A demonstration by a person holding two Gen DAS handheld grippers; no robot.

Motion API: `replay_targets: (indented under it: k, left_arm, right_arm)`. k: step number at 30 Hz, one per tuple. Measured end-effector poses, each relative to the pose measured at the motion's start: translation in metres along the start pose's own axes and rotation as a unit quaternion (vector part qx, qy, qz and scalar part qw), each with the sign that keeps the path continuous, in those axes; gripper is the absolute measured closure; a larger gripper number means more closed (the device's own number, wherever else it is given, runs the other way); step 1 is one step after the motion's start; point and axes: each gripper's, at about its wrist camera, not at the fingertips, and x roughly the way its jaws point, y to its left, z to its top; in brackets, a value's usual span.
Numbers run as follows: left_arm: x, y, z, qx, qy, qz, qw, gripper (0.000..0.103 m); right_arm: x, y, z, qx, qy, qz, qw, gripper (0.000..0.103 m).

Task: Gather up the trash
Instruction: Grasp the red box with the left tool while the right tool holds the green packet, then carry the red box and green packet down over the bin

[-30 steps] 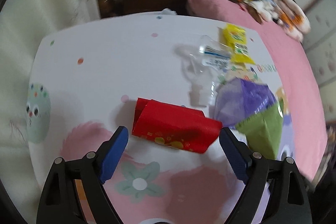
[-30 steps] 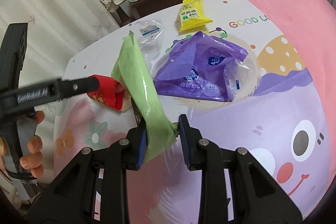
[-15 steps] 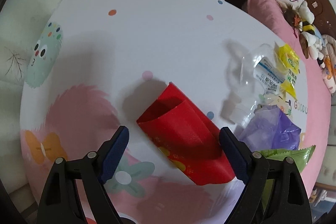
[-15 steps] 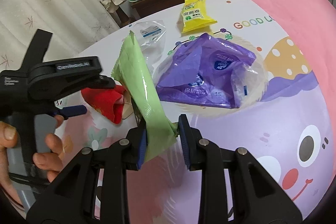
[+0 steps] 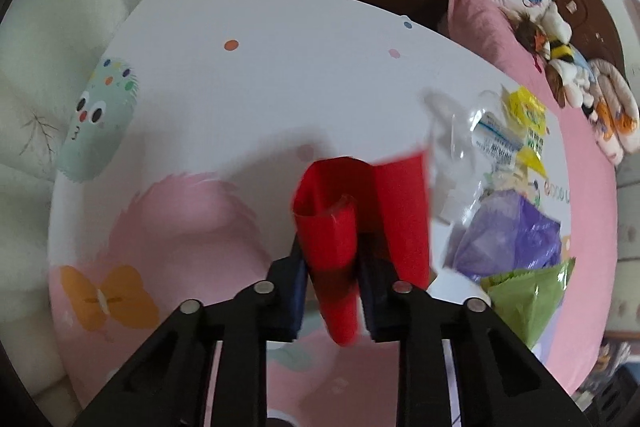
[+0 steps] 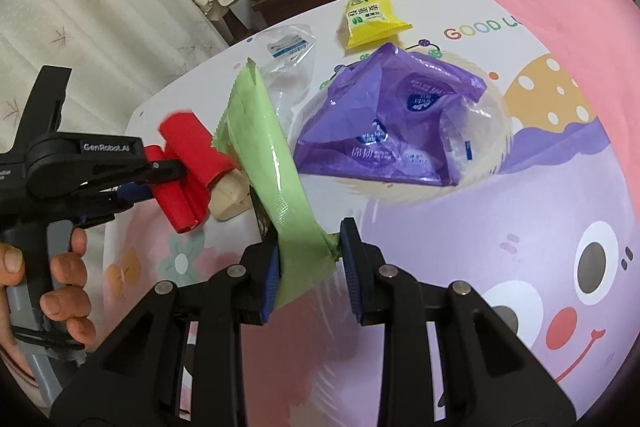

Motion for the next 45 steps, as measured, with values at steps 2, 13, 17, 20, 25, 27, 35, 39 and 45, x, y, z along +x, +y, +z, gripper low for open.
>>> replay_targets:
  k: [2,13,17,20,25,27,35,39,45]
  left_arm:
    - [-0.005,0.004,-0.007,0.006,-0.002,-0.003,1.0000,0.084]
    - [-0.058,-0.013,-0.084,0.102,-0.025,-0.013,0.9944,0.085]
    - [-0.079,-0.022,-0.137,0.129,-0.025,-0.015,0.9913,0.085]
    - [-0.093,-0.028,-0.187,0.144,-0.022,-0.013,0.9892,0.085]
    - [-0.115,-0.040,-0.288,0.172,-0.030,-0.004,0.9846,0.085]
    - [-0.121,-0.045,-0.324,0.175,-0.035,-0.001,0.9839,0.085]
    - [-0.136,-0.053,-0.451,0.175,-0.040,-0.002,0.9837,0.085]
    - [-0.131,-0.060,-0.506,0.185,-0.030,0.000,0.9822,0.085]
    - [-0.109,-0.067,-0.568,0.213,0.008,0.021,0.9768,0.085]
  right_arm:
    - [-0.002,0.000,-0.004,0.000,0.001,0.004,1.000,0.078]
    - [-0.038,-0.009,-0.037,-0.006,-0.003,0.022,1.000,0.078]
    - [-0.061,-0.019,-0.061,-0.011,-0.001,0.028,1.000,0.078]
    - [-0.082,-0.032,-0.084,-0.012,0.003,0.035,0.999,0.078]
    - [-0.124,-0.058,-0.133,-0.025,0.010,0.051,0.998,0.078]
    - [-0.145,-0.073,-0.159,-0.033,0.012,0.057,0.998,0.078]
    - [-0.210,-0.135,-0.255,-0.056,0.037,0.057,0.996,0.078]
    - [-0.231,-0.163,-0.298,-0.060,0.053,0.053,0.995,0.078]
    - [-0.244,-0.196,-0.353,-0.037,0.083,0.049,0.995,0.078]
